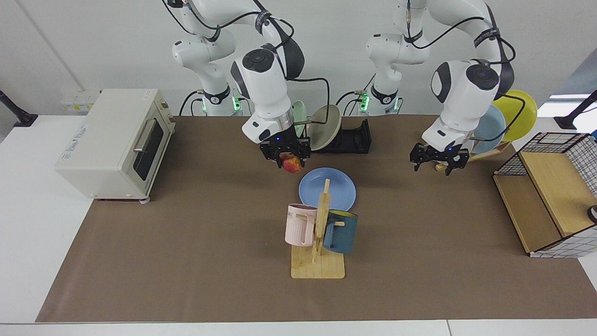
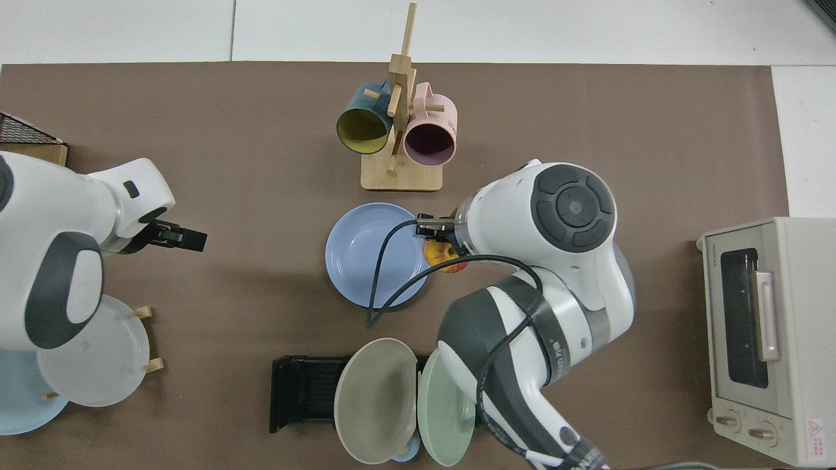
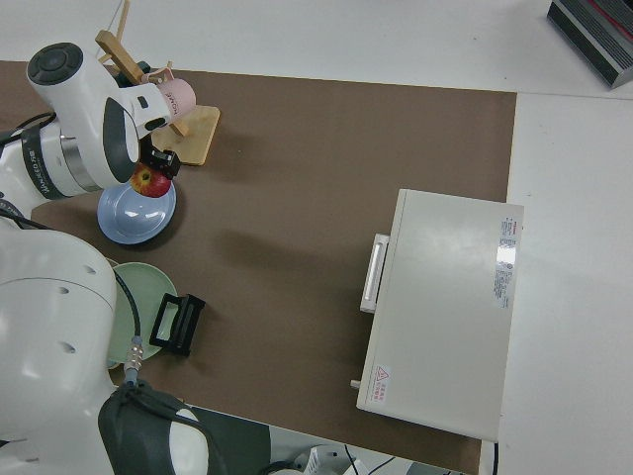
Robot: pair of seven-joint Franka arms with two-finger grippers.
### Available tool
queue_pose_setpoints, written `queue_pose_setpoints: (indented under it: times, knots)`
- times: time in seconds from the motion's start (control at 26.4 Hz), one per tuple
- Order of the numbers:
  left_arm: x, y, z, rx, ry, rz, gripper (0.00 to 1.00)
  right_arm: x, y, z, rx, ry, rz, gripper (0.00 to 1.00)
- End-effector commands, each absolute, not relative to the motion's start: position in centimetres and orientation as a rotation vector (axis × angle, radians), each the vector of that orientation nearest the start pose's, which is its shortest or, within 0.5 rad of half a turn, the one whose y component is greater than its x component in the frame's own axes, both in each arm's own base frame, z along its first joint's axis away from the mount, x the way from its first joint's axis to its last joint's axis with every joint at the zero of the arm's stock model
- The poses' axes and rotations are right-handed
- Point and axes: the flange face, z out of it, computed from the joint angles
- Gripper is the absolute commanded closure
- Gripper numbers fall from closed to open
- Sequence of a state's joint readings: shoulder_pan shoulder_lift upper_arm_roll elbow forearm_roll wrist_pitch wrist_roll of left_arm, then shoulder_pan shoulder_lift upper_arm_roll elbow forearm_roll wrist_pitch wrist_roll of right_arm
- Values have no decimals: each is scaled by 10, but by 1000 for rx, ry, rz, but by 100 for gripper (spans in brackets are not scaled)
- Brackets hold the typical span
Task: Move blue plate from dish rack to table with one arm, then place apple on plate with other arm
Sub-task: 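Lower the apple onto the blue plate and open the right gripper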
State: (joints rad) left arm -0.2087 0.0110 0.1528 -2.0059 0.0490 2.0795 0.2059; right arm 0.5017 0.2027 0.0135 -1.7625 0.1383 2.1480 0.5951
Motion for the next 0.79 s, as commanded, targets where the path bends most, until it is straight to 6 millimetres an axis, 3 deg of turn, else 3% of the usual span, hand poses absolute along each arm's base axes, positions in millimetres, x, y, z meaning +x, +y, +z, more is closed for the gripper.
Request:
queue_pose_setpoints:
  times: [0.0,0.26,0.49,0.76]
  knots:
    - [552,-5,479,-2993,547,-73,0,544,354,443,-2887,284,-154,100]
    - [534,36,513,-2977,601,-96,0,528,406,397,-2888,303,-172,100]
    - [530,64,550,-3002,510,-103,0,532,410,367,-2923,277,-180,100]
    - [529,63,550,-3007,507,-86,0,535,414,344,-2947,237,-214,100]
